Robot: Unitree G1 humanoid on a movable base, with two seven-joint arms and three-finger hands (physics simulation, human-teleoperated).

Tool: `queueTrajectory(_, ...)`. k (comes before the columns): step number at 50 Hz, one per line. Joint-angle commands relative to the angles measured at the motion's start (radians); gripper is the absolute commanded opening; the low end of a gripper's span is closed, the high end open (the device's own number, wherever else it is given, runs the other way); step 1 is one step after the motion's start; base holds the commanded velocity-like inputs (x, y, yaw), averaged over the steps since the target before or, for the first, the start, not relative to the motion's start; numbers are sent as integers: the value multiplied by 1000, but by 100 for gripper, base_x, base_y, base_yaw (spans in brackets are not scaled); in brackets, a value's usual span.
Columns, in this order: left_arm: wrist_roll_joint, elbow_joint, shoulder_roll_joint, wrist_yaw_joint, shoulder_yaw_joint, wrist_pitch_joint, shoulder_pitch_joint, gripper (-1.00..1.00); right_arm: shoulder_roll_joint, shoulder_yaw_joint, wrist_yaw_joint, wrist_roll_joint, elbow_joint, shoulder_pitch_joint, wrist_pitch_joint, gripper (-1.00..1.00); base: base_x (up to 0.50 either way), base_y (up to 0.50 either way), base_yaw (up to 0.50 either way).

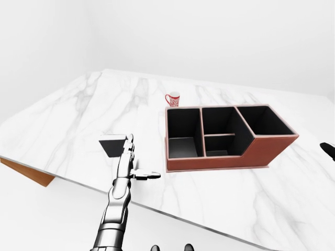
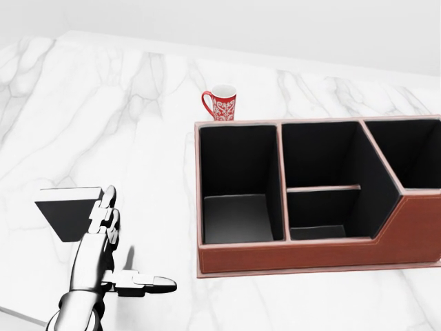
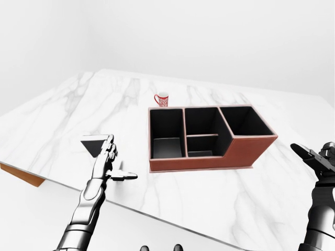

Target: Pick up the book and place it in the left compartment of the caddy.

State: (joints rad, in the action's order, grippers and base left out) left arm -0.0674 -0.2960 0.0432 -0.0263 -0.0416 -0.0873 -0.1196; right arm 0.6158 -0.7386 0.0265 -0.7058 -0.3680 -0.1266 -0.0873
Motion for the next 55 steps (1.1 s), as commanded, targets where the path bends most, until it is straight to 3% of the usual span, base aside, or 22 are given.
queueTrajectory(1,3,12,-1,0,-1,0,4,100,1,-1,0,-4,5,2,0,100,20,7,0)
queueTrajectory(43,6,-51,5,2,-6,0,-18,100,-6,-5,-8,-11,23,6,0,100,20,6,0)
queueTrajectory(55,-3,86,3,20,-9,0,36,100,-12,-3,-16,-2,23,7,0,100,0,0,0)
